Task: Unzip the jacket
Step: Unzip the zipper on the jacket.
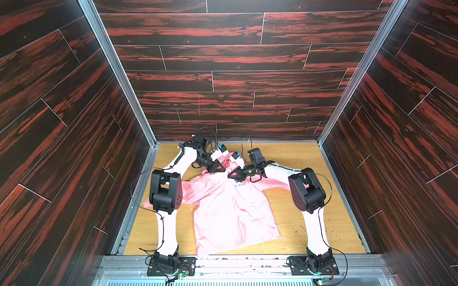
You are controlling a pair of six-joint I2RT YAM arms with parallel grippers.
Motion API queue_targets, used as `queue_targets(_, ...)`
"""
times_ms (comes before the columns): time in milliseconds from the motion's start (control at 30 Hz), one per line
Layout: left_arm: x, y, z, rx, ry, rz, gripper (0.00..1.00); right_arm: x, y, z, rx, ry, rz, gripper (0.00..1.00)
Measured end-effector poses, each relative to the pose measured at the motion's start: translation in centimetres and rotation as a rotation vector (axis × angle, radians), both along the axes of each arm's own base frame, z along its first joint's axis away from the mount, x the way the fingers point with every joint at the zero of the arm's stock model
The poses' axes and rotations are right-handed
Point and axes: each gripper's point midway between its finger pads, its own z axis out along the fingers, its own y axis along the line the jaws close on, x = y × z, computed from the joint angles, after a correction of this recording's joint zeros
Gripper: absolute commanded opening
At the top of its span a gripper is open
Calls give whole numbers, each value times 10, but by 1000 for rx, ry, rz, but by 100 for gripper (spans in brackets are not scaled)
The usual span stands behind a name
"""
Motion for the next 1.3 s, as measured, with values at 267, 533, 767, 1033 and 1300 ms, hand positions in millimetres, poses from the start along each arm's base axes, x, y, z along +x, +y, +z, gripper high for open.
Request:
queue_targets(267,0,0,0,1,-1,1,0,1,1,2,7,-10,0,3)
queue_targets(533,4,0,-1,14,-8,16,0,0,-3,-6,-15,-10,-21,0)
queue_targets(767,14,-3,-5,9,-17,57,0,4,-10,-9,-88,-29,-116,0)
queue_targets(1033,22,-3,-7,5,4,119,0,0,-4,-20,-237,-77,-231,0)
queue_targets(1300,35,4,-7,-7,36,206,0,-8,-16,-49,-470,-105,-382,0)
